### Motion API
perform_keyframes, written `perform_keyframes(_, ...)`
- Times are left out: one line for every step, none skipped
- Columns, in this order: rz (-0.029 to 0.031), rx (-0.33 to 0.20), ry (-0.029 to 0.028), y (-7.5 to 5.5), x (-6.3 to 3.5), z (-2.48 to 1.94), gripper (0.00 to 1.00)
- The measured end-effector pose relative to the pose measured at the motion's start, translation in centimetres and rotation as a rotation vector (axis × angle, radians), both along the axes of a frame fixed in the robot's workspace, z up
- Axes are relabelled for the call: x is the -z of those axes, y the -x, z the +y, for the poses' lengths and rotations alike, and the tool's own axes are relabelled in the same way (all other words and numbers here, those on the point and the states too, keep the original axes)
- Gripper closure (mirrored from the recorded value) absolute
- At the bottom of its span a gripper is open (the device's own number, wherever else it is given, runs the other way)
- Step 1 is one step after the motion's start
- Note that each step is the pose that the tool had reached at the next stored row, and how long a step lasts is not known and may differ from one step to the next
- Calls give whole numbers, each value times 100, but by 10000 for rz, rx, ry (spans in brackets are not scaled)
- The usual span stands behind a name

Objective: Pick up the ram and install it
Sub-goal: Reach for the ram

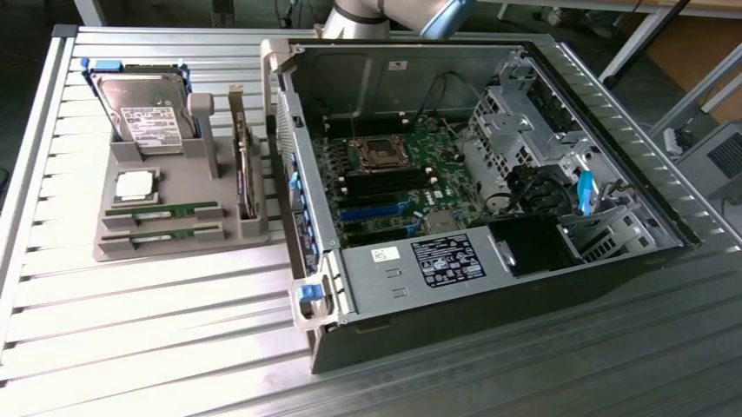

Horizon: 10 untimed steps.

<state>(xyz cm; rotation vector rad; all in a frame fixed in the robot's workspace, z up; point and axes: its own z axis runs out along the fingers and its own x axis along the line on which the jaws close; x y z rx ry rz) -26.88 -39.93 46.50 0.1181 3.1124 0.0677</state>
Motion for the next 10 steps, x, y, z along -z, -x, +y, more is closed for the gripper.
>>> perform_keyframes(2, 0, 1, 27, 0, -1, 91)
perform_keyframes(2, -1, 1, 47, 0, -1, 91)
perform_keyframes(1, -1, 1, 75, 1, -2, 91)
perform_keyframes(1, -1, 1, 93, 1, -2, 91)
perform_keyframes(1, -1, 1, 110, 2, -3, 91)
perform_keyframes(1, -2, 1, 126, 2, -3, 91)
perform_keyframes(1, -2, 1, 142, 3, -3, 91)
perform_keyframes(0, -1, 1, 155, 3, -3, 91)
perform_keyframes(1, -1, 1, 168, 3, -3, 91)
perform_keyframes(1, 0, 1, 181, 3, -3, 91)
